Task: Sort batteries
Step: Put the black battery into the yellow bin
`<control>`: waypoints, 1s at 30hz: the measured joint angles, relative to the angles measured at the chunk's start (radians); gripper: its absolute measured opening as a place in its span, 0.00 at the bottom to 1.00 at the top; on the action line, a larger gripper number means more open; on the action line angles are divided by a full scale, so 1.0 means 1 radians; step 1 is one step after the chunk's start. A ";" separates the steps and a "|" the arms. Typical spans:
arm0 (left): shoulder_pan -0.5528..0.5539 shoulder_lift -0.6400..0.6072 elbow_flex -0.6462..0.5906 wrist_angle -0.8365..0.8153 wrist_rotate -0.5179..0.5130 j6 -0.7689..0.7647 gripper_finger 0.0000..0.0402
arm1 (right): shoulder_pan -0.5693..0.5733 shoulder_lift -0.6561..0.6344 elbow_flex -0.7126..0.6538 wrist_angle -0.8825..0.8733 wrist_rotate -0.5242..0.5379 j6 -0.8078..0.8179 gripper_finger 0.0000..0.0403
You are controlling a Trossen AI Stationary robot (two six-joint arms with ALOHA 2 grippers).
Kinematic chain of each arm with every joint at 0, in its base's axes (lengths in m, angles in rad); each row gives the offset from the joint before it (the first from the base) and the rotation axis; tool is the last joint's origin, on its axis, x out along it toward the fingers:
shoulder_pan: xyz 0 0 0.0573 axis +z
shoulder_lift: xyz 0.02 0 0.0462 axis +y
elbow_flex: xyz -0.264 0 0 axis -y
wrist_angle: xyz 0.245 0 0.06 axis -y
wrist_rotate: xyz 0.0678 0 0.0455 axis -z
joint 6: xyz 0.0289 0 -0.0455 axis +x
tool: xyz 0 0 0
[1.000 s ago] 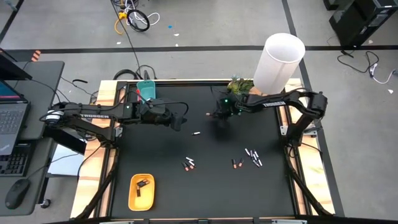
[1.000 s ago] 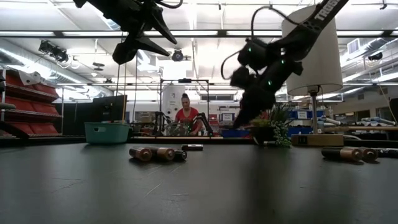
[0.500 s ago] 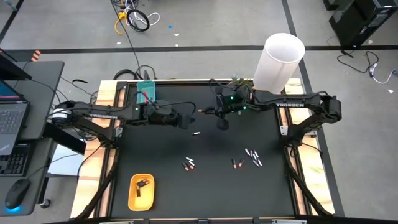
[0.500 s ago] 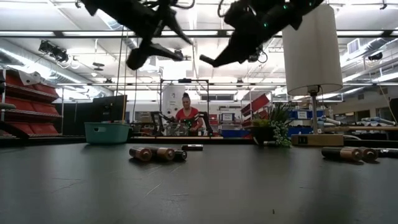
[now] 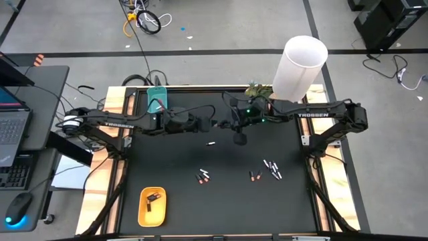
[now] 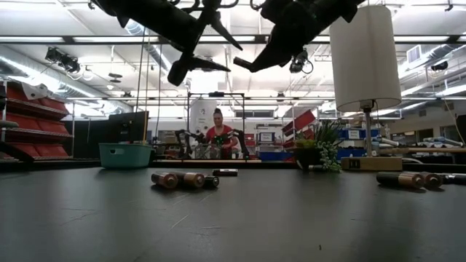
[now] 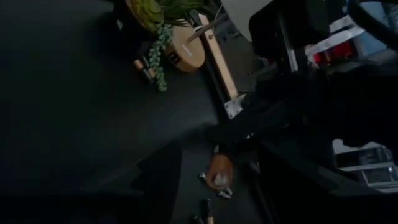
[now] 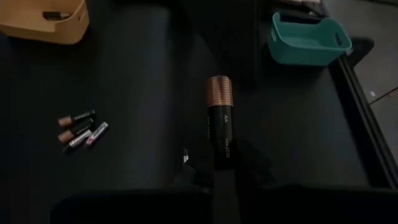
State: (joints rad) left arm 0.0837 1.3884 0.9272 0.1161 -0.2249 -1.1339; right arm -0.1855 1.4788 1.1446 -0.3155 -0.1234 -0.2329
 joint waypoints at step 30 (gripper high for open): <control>-0.021 0.034 0.000 0.053 -0.023 0.007 0.16 | 0.013 0.000 0.000 0.053 0.024 0.005 0.06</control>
State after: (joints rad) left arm 0.0625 1.4220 0.9276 0.1689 -0.2481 -1.1268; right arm -0.1722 1.4784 1.1446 -0.2623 -0.0990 -0.2279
